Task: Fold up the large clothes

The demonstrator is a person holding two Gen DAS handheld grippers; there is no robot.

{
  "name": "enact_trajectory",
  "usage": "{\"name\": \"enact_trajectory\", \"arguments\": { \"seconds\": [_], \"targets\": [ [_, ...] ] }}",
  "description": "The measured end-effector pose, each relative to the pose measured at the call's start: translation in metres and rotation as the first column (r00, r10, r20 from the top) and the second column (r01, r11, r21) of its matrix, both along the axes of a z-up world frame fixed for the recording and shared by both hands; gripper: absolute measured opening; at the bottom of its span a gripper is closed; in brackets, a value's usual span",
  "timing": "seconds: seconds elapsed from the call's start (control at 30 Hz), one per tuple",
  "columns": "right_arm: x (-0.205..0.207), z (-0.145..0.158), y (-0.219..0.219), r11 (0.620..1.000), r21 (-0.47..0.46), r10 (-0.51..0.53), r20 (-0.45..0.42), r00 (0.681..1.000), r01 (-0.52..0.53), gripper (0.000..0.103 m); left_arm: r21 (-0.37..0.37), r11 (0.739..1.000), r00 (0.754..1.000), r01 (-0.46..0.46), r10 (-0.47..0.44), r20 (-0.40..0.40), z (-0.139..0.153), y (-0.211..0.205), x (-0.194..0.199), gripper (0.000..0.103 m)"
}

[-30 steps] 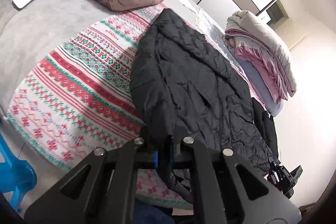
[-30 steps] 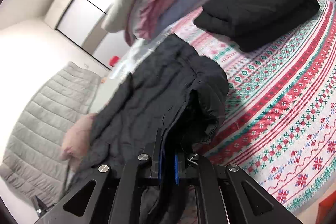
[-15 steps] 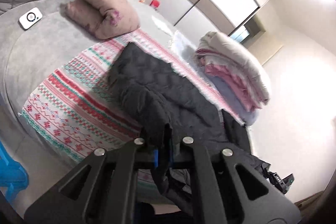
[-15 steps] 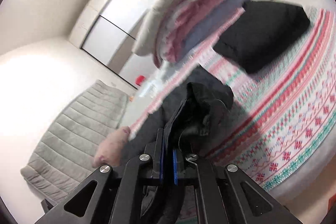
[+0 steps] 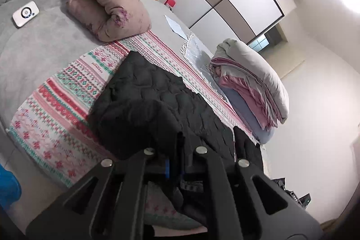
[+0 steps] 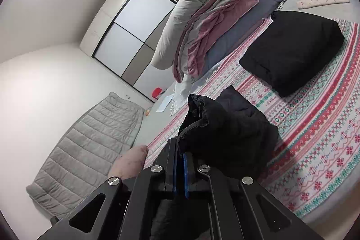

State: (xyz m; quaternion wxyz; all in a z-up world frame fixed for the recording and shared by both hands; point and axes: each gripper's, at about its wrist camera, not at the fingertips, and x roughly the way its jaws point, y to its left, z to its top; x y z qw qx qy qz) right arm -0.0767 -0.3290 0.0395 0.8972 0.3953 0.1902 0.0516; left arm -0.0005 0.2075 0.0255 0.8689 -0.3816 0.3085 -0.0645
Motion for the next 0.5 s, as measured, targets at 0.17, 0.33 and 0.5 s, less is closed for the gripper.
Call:
{"name": "enact_trajectory", "arguments": {
  "seconds": [0.17,0.33,0.5],
  "targets": [
    [0.039,0.007,-0.002,1.000,0.000,-0.022,-0.001,1.000,0.022,0.003,0.001,1.000,1.000,-0.013,0.013,-0.008,0.008,-0.002,0.044,0.008],
    [0.091,0.004,-0.006,0.999,0.009,-0.045,-0.029,0.999,0.045,0.003,0.007,1.000,0.999,-0.027,0.027,-0.043,0.008,-0.005,0.097,0.008],
    [0.144,-0.012,-0.016,0.995,0.028,-0.091,-0.082,0.992,0.094,0.003,0.023,1.000,0.994,-0.019,0.021,-0.104,-0.003,-0.008,0.171,0.008]
  ]
}}
